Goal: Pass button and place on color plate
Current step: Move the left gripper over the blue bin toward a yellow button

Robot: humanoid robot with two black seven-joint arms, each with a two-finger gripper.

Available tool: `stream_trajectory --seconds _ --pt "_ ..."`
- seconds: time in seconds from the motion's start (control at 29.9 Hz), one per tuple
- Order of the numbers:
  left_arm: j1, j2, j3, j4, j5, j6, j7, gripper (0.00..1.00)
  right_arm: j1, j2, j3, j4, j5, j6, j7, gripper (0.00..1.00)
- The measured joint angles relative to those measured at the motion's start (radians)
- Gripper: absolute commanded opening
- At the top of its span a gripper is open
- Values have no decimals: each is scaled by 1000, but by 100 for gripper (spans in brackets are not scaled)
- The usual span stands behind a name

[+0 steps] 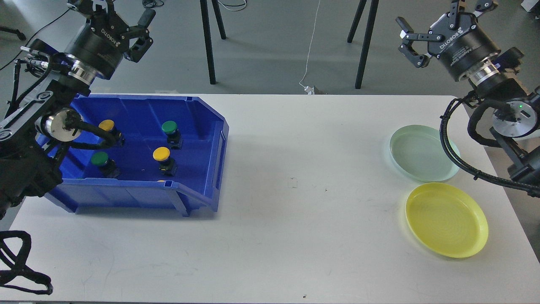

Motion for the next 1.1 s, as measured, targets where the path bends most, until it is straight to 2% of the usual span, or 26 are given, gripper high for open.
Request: stream_trajectory --seconds 0.27,0.4,0.5,0.6,0.67,0.74,0.9,1.0,1.1 --pt "33 -20 -11 17 -43 0 0 100 -4 2 8 0 4 0 5 100" --pt "25 -106 -14 77 -46 0 0 100 -9 3 10 0 4 0 6 100" --pt "43 -127 -75 -51 -52 0 0 100 -11 3 11 -1 4 0 7 100" --pt "89 -91 -114 -291 -31 0 0 100 -12 3 11 -3 5 0 7 100" --pt "88 -25 -98 -417 19 -1 0 100 -12 3 11 -6 10 0 10 100" --pt "52 52 -25 -470 73 -1 0 100 -15 2 12 -12 14 0 15 100" --pt "-165 308 286 -487 267 0 0 100 -61 2 11 -6 15 0 18 100" --pt "-330 460 484 -485 507 0 0 100 -76 5 10 -6 15 0 19 100" --pt "-483 532 685 -488 747 0 0 99 -90 16 10 -9 15 0 19 100"
